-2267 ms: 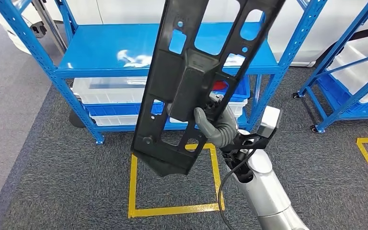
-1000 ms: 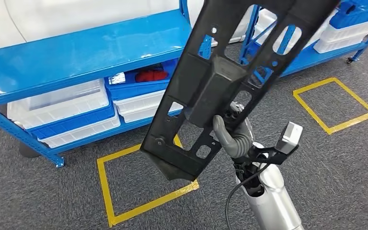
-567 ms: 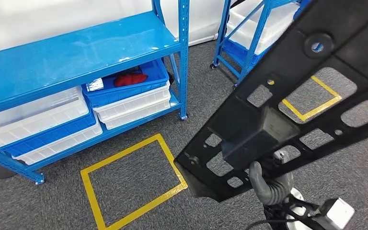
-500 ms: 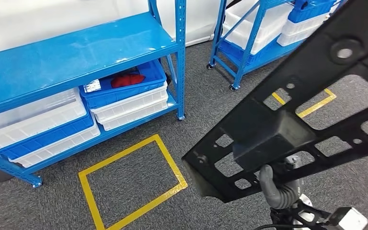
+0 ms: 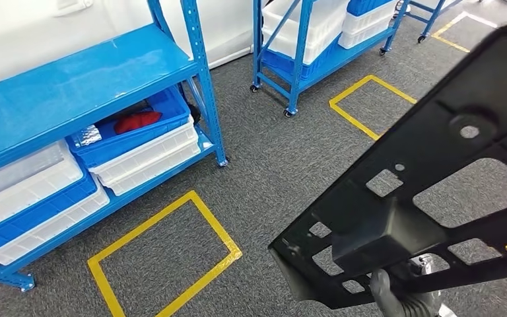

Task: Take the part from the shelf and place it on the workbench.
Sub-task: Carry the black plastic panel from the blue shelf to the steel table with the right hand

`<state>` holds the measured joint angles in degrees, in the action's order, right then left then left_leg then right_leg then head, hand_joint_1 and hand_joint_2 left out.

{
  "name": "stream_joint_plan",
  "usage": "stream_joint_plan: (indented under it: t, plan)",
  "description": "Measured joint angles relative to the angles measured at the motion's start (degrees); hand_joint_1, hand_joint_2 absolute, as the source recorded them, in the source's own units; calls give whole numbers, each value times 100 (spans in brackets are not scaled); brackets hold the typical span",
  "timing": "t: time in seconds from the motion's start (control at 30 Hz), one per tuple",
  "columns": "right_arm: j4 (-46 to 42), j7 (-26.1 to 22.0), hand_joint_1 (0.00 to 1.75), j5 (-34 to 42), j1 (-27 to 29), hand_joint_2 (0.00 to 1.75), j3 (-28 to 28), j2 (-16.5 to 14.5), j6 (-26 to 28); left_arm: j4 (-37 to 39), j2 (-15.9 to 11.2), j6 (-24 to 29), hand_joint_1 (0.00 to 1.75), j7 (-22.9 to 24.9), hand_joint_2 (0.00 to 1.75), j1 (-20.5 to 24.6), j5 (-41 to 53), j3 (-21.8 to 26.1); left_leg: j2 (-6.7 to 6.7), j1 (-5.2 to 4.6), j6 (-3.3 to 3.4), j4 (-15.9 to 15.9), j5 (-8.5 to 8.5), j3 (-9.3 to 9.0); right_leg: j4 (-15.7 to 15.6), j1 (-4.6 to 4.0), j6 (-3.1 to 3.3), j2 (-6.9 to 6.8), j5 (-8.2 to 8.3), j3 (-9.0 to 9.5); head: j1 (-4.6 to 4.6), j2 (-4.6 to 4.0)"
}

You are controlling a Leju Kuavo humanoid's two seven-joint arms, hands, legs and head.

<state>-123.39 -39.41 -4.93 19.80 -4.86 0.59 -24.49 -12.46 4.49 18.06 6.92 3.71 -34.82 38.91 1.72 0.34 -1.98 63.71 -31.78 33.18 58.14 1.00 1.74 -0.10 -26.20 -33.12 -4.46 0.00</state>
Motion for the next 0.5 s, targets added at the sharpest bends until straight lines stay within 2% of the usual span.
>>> stream_joint_plan:
  t: [0.03,0.07,0.1,0.13,0.17,0.2,0.23,0.27,0.3,0.33,0.37,0.4,0.43,0.5]
  plan:
    - [-66,0,175,-188,30,175,51,32,209,0,-4,-38,0,44,175,-18,-3,0,-70,0,-3,416,-217,174,2,-9,19,45,8,-11,0,0]
    - [-115,0,175,-376,80,175,116,87,489,0,-9,-69,0,71,175,-36,-7,0,-101,0,-1,781,-366,327,3,-21,30,97,14,-19,0,0]
    - [-149,0,175,-560,145,175,197,162,818,0,-18,-94,0,86,175,-54,-10,0,-114,-2,8,991,-412,410,7,-32,35,153,17,-24,0,0]
    - [-168,0,175,-726,220,175,289,256,1144,0,-28,-112,0,86,175,-68,-13,0,-122,-3,25,974,-339,389,12,-42,37,214,19,-25,0,0]
    - [-175,0,175,-854,293,175,378,346,1417,0,-38,-119,0,77,175,-76,-13,0,-145,-5,51,724,-167,260,19,-49,37,275,21,-22,0,0]
    - [-177,0,175,-955,357,175,468,428,1647,0,-48,-113,0,59,175,-81,-13,0,-209,-9,87,330,46,64,26,-55,35,335,22,-19,0,0]
    - [-175,0,175,-1030,409,175,558,506,1836,0,-69,-99,0,28,175,-88,-13,0,-354,-12,135,-77,211,-127,38,-64,24,392,24,-24,1,0]
    - [-172,0,175,-1080,441,175,638,580,1992,0,-79,-82,0,-10,175,-93,-13,0,-479,-14,164,-398,317,-269,51,-63,3,453,30,-40,1,0]
    - [-170,0,175,-1123,464,175,718,648,2118,0,-94,-65,0,-51,175,-99,-13,-1,-577,-25,186,-589,359,-346,60,-50,-27,512,42,-65,1,0]
    - [-167,0,175,-1158,483,175,783,706,2214,0,-106,-55,0,-91,175,-101,-13,-1,-617,-37,201,-663,354,-367,64,-32,-69,575,59,-92,1,0]
    - [-165,0,175,-1204,501,175,832,748,2280,0,-103,-50,0,-121,175,-96,-13,-2,-561,-47,205,-692,366,-380,50,-13,-111,644,82,-110,0,0]
    - [-163,0,175,-1260,525,175,865,778,2323,0,-108,-48,0,-144,175,-92,-13,-3,-497,-39,224,-725,393,-398,50,-6,-144,654,92,-120,1,0]
    - [-160,0,175,-1316,542,175,884,797,2351,0,-108,-49,0,-161,175,-87,-13,-3,-432,-26,250,-765,421,-418,96,-14,-173,578,56,-144,1,0]
    - [-142,0,175,-1418,543,175,926,823,2375,0,-109,-52,0,-211,175,-85,-13,-7,-293,-1,285,-831,468,-440,491,-33,-214,286,-210,-330,2,0]
